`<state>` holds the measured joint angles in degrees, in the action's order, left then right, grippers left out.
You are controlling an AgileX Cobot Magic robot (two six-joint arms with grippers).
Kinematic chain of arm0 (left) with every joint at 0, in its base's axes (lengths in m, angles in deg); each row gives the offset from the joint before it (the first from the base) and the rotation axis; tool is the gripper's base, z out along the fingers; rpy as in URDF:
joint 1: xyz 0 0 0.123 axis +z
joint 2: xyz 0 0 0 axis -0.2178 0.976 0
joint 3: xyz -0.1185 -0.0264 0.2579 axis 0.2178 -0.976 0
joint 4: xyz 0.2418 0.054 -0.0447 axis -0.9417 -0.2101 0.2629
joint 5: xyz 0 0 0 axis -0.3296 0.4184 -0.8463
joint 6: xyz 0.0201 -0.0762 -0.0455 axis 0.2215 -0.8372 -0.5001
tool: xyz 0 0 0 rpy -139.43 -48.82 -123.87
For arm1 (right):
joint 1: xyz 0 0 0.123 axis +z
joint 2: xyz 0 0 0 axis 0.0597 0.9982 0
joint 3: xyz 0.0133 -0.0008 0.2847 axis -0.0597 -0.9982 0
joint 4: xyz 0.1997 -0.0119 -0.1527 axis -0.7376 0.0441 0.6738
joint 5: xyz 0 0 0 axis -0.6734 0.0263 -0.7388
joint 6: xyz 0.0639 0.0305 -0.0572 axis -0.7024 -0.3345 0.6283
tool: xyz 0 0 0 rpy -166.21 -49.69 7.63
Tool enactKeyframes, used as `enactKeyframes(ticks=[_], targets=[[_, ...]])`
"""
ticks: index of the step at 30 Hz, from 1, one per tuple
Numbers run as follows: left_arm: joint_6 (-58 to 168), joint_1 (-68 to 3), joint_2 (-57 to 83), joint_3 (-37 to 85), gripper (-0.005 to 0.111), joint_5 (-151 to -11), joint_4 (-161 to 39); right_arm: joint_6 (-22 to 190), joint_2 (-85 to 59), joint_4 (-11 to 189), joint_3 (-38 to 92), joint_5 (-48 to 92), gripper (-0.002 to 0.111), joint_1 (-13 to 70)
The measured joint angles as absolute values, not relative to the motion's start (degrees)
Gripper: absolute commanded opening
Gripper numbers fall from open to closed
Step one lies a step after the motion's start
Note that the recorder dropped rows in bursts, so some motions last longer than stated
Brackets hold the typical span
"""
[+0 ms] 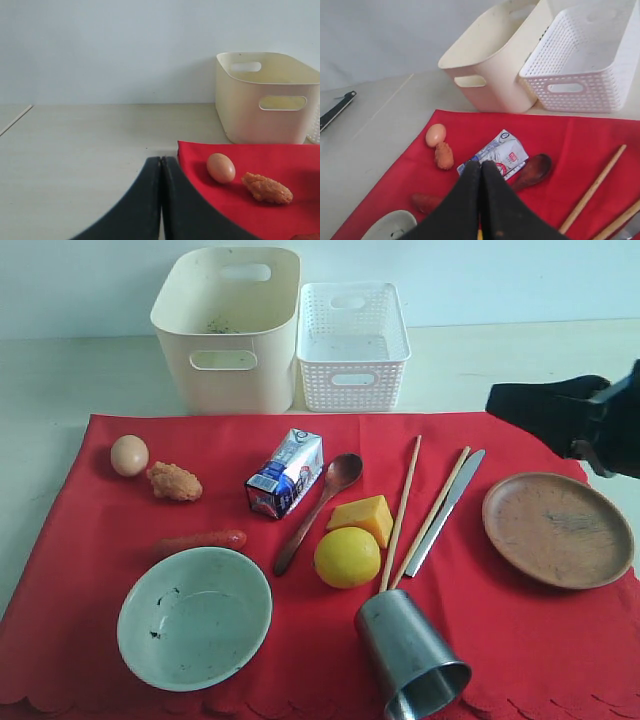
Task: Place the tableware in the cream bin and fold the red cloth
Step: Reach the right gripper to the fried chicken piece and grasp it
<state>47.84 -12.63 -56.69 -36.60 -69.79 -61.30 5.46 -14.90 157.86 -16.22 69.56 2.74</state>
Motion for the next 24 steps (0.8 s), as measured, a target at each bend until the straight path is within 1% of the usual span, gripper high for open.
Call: enactKeyframes(ticks=[3, 6, 8, 9, 10, 11, 12, 13, 14, 15, 17, 19, 21, 24], targets=[[47.8, -12.6, -56.7, -36.6, 0.002, -69.8, -61.3, 5.2, -9.7, 158.2, -12.7, 69.8, 0.0, 6.5], [47.8, -12.6, -56.7, -36.6, 0.002, -69.8, -61.3, 5.1, -5.3, 158.5, -8.5, 67.7, 0.0, 13.6], [47.8, -12.6, -56.7, -36.6, 0.002, -69.8, -61.3, 5.1, -2.8, 158.6, -4.9, 63.2, 0.0, 19.1], [47.8, -12.6, -56.7, -36.6, 0.002, -69.8, -61.3, 5.1, -0.5, 158.6, -1.4, 57.4, 0.0, 23.8], [47.8, -12.6, -56.7, -36.6, 0.002, -69.8, -61.3, 5.1, 0.9, 158.6, 0.6, 54.6, 0.001, 26.4], [47.8, -12.6, -56.7, -36.6, 0.002, -69.8, -61.3, 5.1, 3.5, 158.7, 4.6, 49.7, 0.003, 30.6], [47.8, -12.6, -56.7, -36.6, 0.002, -69.8, -61.3, 5.1, 5.0, 158.8, 6.6, 47.3, 0.01, 32.8], [47.8, -12.6, -56.7, -36.6, 0.002, -69.8, -61.3, 5.1, 7.8, 158.8, 10.4, 42.9, 0.014, 36.9], [47.8, -12.6, -56.7, -36.6, 0.002, -69.8, -61.3, 5.0, 9.4, 158.8, 12.6, 40.6, 0.023, 38.6], [47.8, -12.6, -56.7, -36.6, 0.002, -69.8, -61.3, 4.7, 12.9, 158.8, 16.6, 36.4, 0.029, 41.5], [47.8, -12.6, -56.7, -36.6, 0.002, -69.8, -61.3, 4.6, 18.0, 158.8, 22.7, 32.6, 0.045, 44.8], [47.8, -12.6, -56.7, -36.6, 0.002, -69.8, -61.3, 4.6, 23.2, 159.3, 29.0, 31.4, 0.052, 47.0], [47.8, -12.6, -56.7, -36.6, 0.002, -69.8, -61.3, 4.2, 28.7, 161.7, 34.6, 31.0, 0.056, 48.6], [47.8, -12.6, -56.7, -36.6, 0.002, -69.8, -61.3, 3.4, 36.5, 167.7, 42.6, 31.0, 0.057, 49.9]])
